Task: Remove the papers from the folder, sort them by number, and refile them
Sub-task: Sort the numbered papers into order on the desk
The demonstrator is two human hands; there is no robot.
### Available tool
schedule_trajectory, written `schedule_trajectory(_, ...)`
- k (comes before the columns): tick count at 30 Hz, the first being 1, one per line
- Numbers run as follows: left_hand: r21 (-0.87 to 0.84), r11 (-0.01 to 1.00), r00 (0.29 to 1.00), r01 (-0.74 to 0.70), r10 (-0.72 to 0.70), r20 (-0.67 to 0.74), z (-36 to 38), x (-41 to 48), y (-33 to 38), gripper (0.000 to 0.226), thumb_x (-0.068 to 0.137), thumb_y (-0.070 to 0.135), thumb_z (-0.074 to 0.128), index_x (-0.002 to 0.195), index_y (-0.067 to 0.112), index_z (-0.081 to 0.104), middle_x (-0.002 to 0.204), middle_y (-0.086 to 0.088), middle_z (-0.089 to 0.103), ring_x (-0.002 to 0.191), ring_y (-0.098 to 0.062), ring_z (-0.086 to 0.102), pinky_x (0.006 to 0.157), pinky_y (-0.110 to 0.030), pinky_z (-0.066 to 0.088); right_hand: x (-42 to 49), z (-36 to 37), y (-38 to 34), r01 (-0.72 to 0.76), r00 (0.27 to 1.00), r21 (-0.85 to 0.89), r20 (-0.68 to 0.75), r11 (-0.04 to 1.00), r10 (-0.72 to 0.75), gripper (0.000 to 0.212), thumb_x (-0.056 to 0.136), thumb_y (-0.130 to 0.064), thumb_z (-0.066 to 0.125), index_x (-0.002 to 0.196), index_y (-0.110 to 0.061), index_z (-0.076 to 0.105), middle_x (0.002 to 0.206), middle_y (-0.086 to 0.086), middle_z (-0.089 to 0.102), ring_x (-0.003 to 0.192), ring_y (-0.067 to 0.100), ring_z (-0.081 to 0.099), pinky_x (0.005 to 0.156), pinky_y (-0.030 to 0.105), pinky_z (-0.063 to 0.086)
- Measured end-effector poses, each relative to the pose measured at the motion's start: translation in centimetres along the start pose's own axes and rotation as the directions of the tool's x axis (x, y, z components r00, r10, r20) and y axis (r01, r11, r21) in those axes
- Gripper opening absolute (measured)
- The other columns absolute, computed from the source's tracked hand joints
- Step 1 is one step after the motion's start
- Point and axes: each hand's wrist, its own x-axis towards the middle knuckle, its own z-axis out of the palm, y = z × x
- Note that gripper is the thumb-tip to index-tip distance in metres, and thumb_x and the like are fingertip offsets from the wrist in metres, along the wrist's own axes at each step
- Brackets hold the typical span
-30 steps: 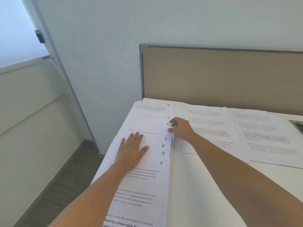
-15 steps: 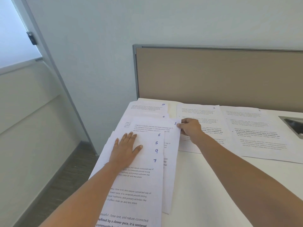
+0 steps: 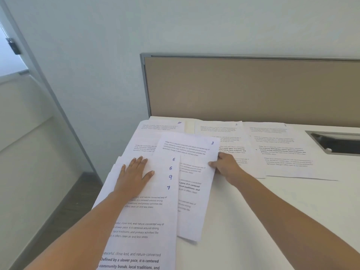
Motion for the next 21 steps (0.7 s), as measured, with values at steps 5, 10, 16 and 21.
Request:
schedule_trajectory(5, -0.004, 1.0, 1.0, 0.012, -0.012, -0.006, -0.2, -0.1, -0.2, 0.059, 0.099, 0.047, 0.029, 0.15, 0.022, 0.015, 0.159, 0.005, 0.006, 0.146, -0.012, 0.002, 0.118, -0.04, 0.001, 0.4, -6.3, -1.0, -0.024, 0.994, -0.008, -0.104, 1.0, 0.023, 0.034, 0.093, 0.007, 0.043, 0.126, 0.001, 0.051, 0.127, 0.018, 0.056, 0.098, 0.026, 0.053, 0.084, 0.035, 0.045)
schedule_trajectory(10, 0.002, 1.0, 0.998, 0.009, -0.009, -0.064, -0.3, 0.0, 0.4, 0.056, 0.099, 0.044, 0.031, 0.148, 0.019, 0.023, 0.158, 0.002, 0.013, 0.145, -0.012, 0.007, 0.117, -0.039, 0.0, 1.2, -12.3, -1.6, -0.08, 0.975, -0.063, -0.211, 0.995, 0.065, 0.034, 0.094, 0.007, 0.042, 0.127, 0.002, 0.049, 0.131, 0.02, 0.053, 0.097, 0.023, 0.049, 0.092, 0.041, 0.043)
schedule_trajectory(16, -0.406, 0.908, 0.979, -0.109, 0.028, -0.2, -1.1, 0.9, 6.9, 0.038, 0.095, 0.027, 0.052, 0.13, 0.012, 0.05, 0.14, -0.003, 0.046, 0.13, -0.019, 0.041, 0.104, -0.026, 0.028, 1.0, -14.2, -2.1, -0.079, 0.977, -0.025, -0.199, 0.997, 0.073, 0.036, 0.094, 0.005, 0.041, 0.129, -0.001, 0.049, 0.125, 0.017, 0.055, 0.098, 0.024, 0.049, 0.086, 0.037, 0.041)
schedule_trajectory(21, -0.7, 0.714, 1.0, 0.004, -0.02, -0.015, -1.4, 1.7, 13.7, 0.043, 0.094, 0.028, 0.055, 0.132, 0.009, 0.049, 0.129, -0.004, 0.053, 0.118, -0.019, 0.051, 0.091, -0.021, 0.036, 0.7, -14.0, -2.1, -0.055, 0.987, 0.049, -0.148, 0.997, 0.062, 0.037, 0.095, 0.005, 0.039, 0.129, -0.005, 0.05, 0.111, 0.009, 0.054, 0.089, 0.023, 0.051, 0.08, 0.034, 0.041)
